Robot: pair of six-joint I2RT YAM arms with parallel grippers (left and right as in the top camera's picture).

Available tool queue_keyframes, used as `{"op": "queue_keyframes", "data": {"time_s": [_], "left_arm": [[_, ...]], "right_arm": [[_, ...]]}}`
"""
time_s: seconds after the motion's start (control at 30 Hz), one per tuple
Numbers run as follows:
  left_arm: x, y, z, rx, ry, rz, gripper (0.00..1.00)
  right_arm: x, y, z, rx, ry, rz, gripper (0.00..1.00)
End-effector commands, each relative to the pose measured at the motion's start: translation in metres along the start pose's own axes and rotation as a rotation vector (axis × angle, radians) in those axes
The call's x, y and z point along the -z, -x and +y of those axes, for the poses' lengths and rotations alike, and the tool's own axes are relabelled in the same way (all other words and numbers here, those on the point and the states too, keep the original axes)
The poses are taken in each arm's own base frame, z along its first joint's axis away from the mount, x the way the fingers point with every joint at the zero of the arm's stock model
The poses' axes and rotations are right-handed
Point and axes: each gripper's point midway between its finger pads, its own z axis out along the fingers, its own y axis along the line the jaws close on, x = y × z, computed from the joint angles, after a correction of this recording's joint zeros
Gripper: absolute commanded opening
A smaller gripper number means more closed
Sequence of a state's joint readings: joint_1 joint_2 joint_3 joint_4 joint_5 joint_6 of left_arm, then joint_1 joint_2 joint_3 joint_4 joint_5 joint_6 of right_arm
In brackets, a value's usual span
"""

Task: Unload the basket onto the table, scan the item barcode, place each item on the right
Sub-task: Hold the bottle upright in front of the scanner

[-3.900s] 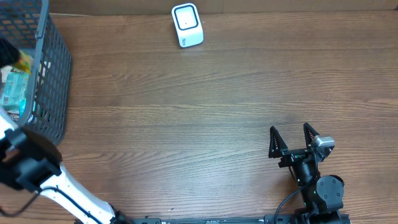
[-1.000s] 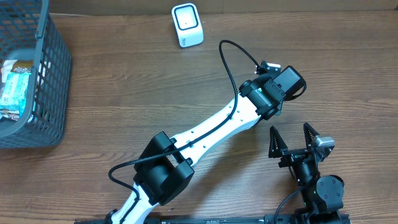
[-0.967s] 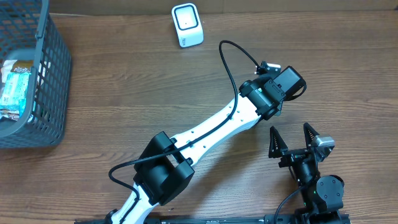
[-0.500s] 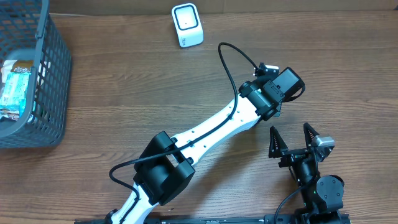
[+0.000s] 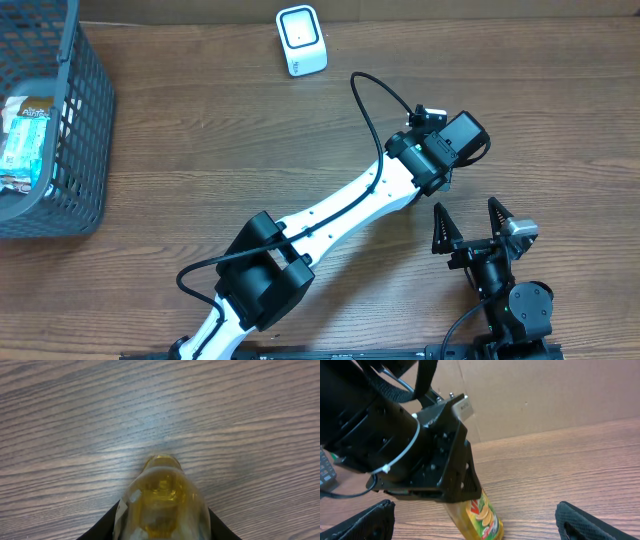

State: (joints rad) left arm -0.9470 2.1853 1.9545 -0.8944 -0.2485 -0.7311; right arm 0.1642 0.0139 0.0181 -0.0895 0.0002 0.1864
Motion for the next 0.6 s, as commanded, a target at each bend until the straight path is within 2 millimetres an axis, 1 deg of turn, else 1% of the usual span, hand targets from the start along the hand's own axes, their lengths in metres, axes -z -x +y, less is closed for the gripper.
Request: {"op": "queue_keyframes", "data": {"time_s": [0.0,0.23,0.33,0.43,0.5,0.57], "left_arm": [[-0.001,-0.001,0.000,0.004,0.024,-0.023,0.30],[-0.002,-0.006,0.002,-0.004,0.037,-0.008,0.30],[-0.006,-0.010,0.004,-0.006,0.042,-0.003,0.30],[-0.014,-0.018,0.007,-0.011,0.050,0.007,0.30],[-0.017,-0.020,0.010,-0.013,0.062,0.006,0.31],[-0.017,-0.019,0.010,-0.012,0.060,0.005,0.35]], "right_arm": [[0.000,-0.001,-0.001,0.000,-0.004,-0.008,1.00],[0.000,-0.001,-0.001,0.000,-0.004,-0.008,1.00],[0.000,-0.001,-0.001,0.000,-0.004,-0.008,1.00],[0.000,-0.001,-0.001,0.000,-0.004,-0.007,1.00],[0.000,-0.001,-0.001,0.000,-0.004,-0.008,1.00],[0.000,-0.001,-0.001,0.000,-0.004,-0.008,1.00]]}}
